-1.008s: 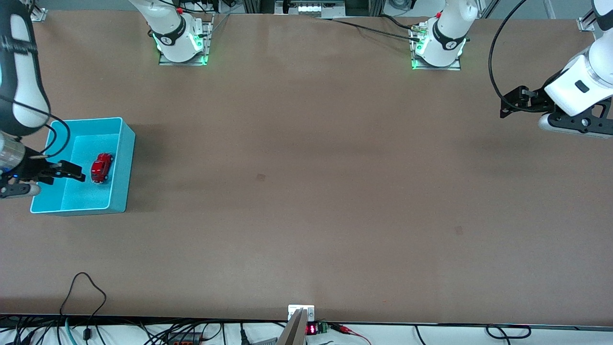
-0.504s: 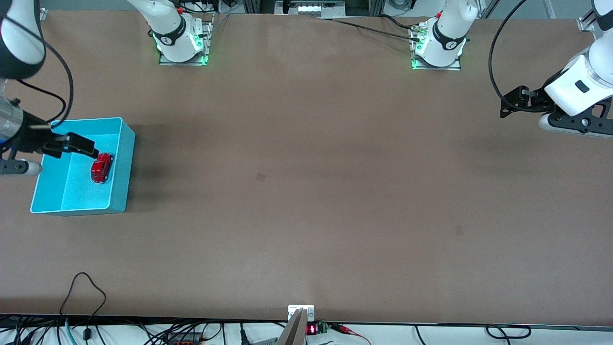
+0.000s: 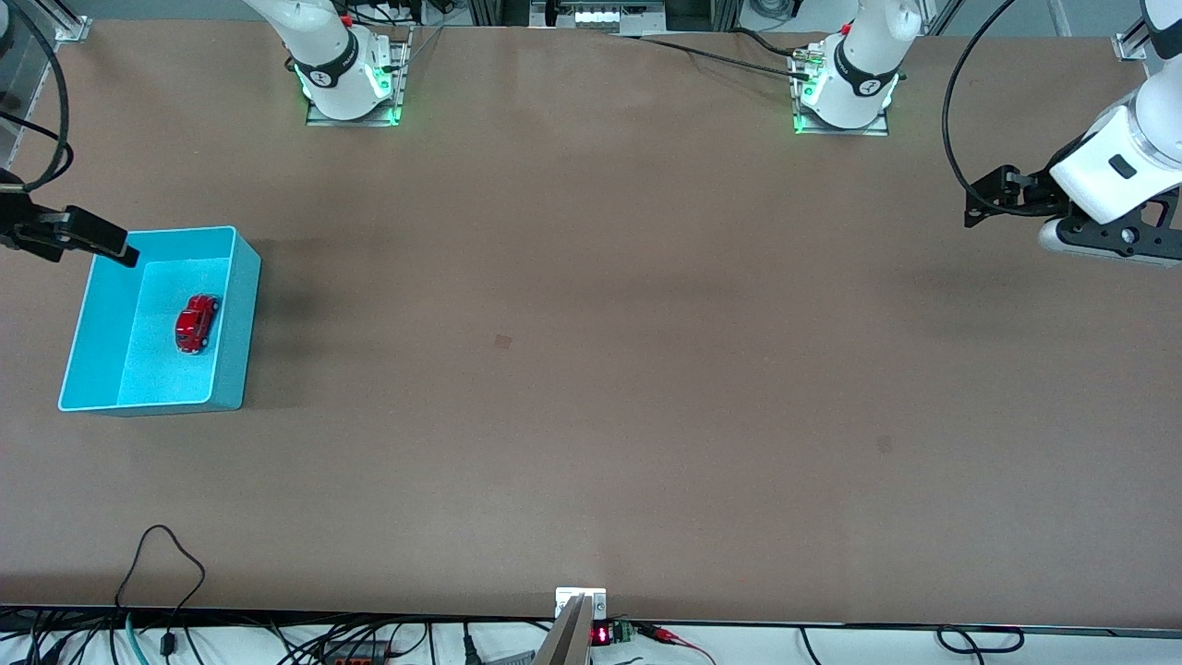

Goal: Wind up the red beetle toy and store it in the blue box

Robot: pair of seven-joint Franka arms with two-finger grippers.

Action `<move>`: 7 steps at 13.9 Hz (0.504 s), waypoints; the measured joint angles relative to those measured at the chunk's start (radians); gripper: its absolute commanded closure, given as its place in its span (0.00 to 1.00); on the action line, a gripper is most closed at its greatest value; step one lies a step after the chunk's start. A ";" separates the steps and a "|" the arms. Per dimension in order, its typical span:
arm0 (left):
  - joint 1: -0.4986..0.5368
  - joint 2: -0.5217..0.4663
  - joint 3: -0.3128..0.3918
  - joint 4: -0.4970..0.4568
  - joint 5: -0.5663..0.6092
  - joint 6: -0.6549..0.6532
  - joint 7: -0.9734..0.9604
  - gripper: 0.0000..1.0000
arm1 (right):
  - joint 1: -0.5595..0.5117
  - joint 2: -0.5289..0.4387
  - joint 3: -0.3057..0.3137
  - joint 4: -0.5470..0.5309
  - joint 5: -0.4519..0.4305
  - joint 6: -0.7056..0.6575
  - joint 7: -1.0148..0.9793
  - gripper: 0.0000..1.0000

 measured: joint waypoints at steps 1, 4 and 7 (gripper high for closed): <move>0.000 0.000 0.000 0.000 0.000 0.000 0.000 0.00 | 0.002 -0.001 -0.001 -0.015 -0.002 0.002 0.000 0.00; 0.000 0.000 0.000 0.000 0.000 -0.001 0.000 0.00 | 0.005 -0.041 -0.002 -0.099 -0.055 0.066 -0.001 0.00; 0.000 0.000 0.000 0.000 0.000 -0.002 0.000 0.00 | 0.011 -0.117 -0.002 -0.176 -0.071 0.076 -0.005 0.00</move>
